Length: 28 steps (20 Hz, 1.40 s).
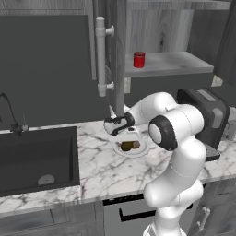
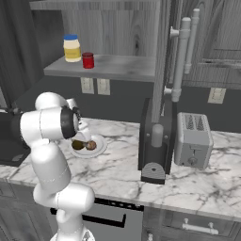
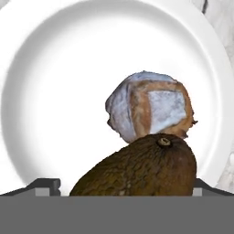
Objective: Pick the avocado and bread from the counter and place them on the plate. Then pick the jam from the cabinet and place it next to the plate. Lastly close the cabinet door.
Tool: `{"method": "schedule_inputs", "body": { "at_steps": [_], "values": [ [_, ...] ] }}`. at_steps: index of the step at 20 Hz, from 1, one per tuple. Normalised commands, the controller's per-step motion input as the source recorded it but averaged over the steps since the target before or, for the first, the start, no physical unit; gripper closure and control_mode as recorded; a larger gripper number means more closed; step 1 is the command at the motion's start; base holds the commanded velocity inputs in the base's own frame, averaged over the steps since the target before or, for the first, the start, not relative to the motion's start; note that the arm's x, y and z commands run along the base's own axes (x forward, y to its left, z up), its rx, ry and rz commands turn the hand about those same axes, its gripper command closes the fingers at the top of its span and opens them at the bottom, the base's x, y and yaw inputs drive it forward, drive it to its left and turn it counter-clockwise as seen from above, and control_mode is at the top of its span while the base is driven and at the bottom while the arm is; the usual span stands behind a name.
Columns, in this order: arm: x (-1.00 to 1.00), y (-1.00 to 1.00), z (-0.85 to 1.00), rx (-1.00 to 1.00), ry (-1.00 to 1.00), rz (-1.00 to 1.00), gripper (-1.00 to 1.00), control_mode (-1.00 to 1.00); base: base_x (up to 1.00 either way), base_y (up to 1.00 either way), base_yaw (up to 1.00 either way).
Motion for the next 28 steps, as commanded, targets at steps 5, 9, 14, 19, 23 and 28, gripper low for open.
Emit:
{"method": "schedule_inputs", "body": {
  "at_steps": [5, 9, 14, 19, 23, 28],
  "values": [
    [0.13, -0.04, -0.52, -0.08, -0.13, 0.0, -1.0, -1.0, 0.0, 0.0, 0.0],
    [0.0, -0.26, 0.0, 0.0, -0.22, 0.0, -1.0, -1.0, 0.0, 0.0, 0.0],
    [0.0, -0.34, 0.08, 0.0, -0.33, 0.0, -1.0, -1.0, 0.0, 0.0, 0.0],
    [-0.07, -0.47, 0.3, 0.0, -0.38, 0.0, -1.0, -1.0, 0.0, 0.0, 0.0],
    [-0.14, -0.48, 0.52, 0.05, -0.34, 0.0, -1.0, -1.0, 0.0, 0.0, 0.0],
    [-0.28, -0.51, 0.76, 0.13, -0.26, 0.0, -1.0, -1.0, 0.0, 0.0, 0.0]
  ]
}}
